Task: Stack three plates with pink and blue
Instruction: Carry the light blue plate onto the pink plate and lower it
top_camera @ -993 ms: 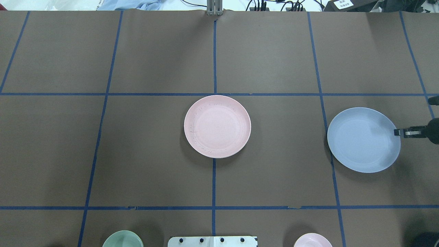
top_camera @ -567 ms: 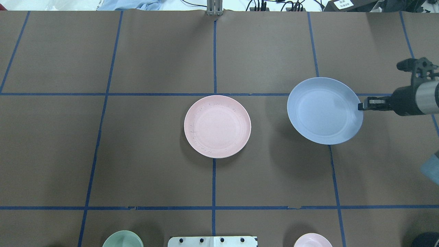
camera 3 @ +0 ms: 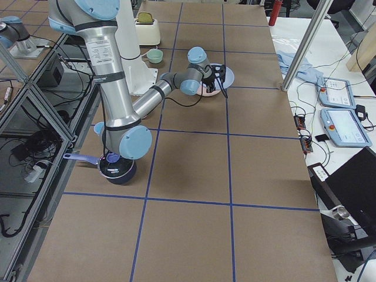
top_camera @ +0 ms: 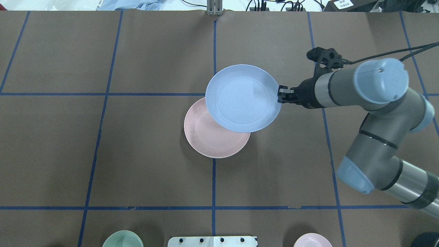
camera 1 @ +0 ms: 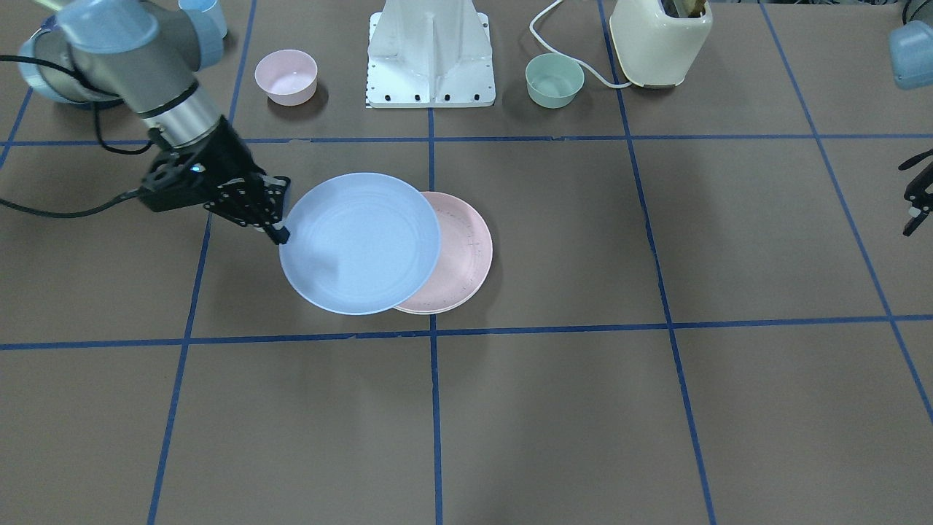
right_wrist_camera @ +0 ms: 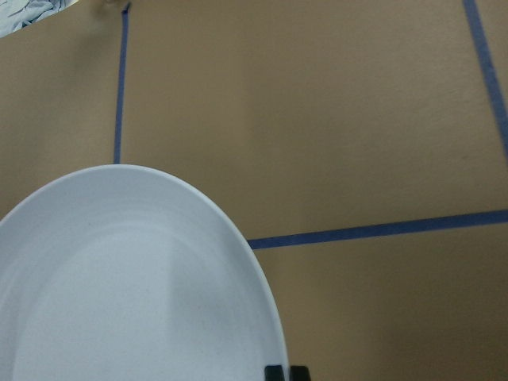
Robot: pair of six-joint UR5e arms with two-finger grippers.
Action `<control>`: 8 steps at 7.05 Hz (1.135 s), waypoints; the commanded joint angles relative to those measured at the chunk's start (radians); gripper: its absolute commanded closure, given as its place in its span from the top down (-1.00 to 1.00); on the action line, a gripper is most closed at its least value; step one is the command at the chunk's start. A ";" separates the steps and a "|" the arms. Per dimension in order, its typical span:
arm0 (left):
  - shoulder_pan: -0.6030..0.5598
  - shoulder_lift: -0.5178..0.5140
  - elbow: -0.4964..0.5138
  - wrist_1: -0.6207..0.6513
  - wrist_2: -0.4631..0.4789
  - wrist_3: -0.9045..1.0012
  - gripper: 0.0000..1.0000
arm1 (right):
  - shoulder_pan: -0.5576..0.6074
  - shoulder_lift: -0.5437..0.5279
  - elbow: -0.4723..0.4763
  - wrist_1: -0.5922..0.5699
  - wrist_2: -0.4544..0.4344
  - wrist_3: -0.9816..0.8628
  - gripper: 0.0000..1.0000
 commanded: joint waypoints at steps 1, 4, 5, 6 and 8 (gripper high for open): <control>0.000 0.000 0.000 0.000 0.000 -0.005 1.00 | -0.139 0.084 -0.036 -0.091 -0.164 0.044 -1.00; 0.000 0.000 -0.002 0.000 0.000 -0.005 1.00 | -0.167 0.095 -0.080 -0.090 -0.195 0.044 -1.00; 0.000 0.000 0.000 0.000 0.000 -0.003 1.00 | -0.168 0.095 -0.097 -0.090 -0.198 0.044 -0.08; 0.000 0.000 0.000 0.000 0.000 -0.003 1.00 | -0.175 0.095 -0.098 -0.092 -0.218 0.038 0.99; 0.000 0.002 0.003 0.000 0.000 -0.003 1.00 | -0.164 0.094 -0.070 -0.136 -0.209 0.029 1.00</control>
